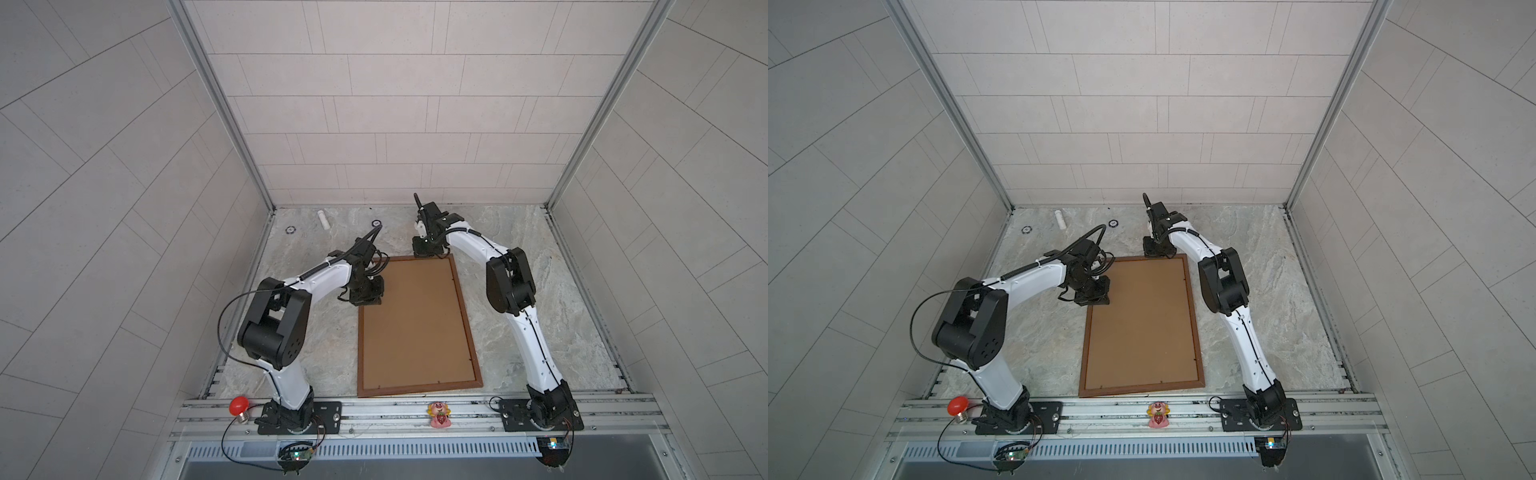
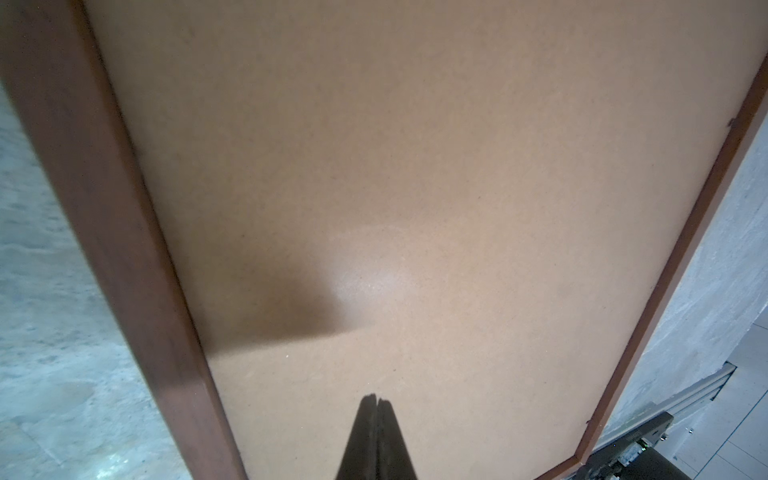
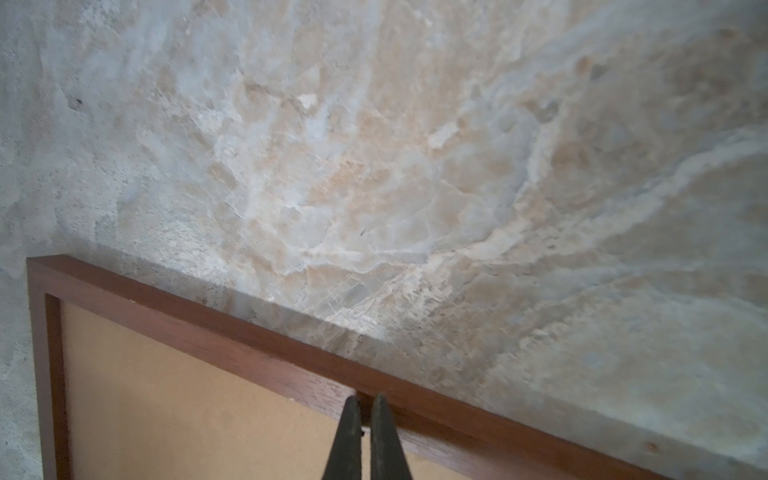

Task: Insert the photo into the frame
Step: 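Press the left gripper on the frame's side edge while right presses far edge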

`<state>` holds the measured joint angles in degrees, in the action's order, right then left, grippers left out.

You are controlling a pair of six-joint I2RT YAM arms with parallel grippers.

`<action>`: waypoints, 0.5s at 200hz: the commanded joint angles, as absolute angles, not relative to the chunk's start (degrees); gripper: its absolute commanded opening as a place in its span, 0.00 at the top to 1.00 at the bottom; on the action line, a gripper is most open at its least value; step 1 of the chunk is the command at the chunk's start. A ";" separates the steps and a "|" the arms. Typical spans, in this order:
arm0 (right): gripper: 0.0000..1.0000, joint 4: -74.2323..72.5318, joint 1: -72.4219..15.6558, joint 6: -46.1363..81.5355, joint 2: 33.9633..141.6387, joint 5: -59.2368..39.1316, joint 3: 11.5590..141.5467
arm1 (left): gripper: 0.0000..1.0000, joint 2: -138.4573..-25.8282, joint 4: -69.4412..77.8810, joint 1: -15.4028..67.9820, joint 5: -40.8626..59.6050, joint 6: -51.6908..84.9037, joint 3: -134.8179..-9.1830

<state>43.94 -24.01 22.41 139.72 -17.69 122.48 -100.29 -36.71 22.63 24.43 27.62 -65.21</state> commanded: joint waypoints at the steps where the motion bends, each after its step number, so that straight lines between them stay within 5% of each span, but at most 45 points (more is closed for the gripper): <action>1: 1.00 46.34 -24.56 21.63 139.75 -16.56 120.88 | 1.00 -100.28 -37.55 22.81 24.18 27.45 -65.49; 100: 1.00 45.45 -24.80 22.01 137.40 -16.61 116.37 | 1.00 -100.99 -37.88 22.85 23.91 27.06 -66.00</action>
